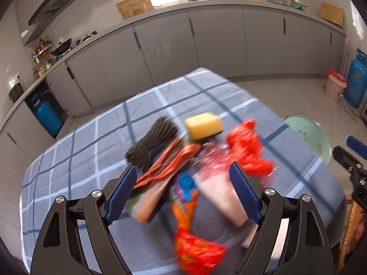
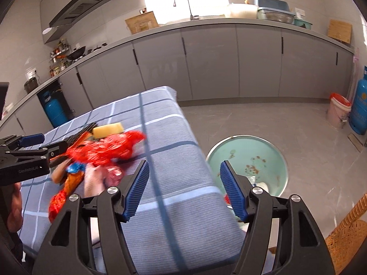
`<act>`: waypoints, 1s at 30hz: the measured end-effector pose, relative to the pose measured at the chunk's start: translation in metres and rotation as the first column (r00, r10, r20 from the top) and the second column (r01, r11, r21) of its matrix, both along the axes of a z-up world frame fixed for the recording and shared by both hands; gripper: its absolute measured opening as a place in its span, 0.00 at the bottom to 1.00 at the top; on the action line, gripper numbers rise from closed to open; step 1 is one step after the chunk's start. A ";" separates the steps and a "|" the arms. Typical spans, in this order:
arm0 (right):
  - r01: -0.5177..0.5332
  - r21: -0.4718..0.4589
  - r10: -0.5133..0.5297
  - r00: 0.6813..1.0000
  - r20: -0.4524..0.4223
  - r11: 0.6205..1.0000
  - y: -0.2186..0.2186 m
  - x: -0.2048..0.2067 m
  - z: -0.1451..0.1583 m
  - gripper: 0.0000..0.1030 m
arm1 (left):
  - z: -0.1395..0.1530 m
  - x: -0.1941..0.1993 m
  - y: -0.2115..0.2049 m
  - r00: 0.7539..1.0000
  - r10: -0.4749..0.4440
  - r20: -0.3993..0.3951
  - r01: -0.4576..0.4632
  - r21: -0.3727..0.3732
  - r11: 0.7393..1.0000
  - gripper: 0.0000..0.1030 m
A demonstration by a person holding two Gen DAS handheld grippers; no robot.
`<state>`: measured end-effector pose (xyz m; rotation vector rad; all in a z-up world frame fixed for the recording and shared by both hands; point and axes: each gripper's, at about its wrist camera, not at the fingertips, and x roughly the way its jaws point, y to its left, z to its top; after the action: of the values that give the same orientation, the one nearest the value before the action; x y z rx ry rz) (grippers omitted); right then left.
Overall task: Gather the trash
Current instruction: 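Move both open tools back over the table, then grasp the white foam block with the right tool while the left tool grasps the orange snack wrapper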
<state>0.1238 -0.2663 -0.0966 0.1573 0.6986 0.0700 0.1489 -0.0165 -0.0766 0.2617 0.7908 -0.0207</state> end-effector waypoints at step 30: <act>-0.285 -0.080 0.272 0.952 -0.140 0.955 0.112 -0.029 -0.042 0.83 | -0.035 -0.057 0.072 0.995 0.071 -0.074 -0.075 -0.049 0.996 0.83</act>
<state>0.0948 -0.1543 -0.1383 -0.0341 0.8469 0.2978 0.0922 0.0552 -0.1118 0.1838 0.8702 0.0186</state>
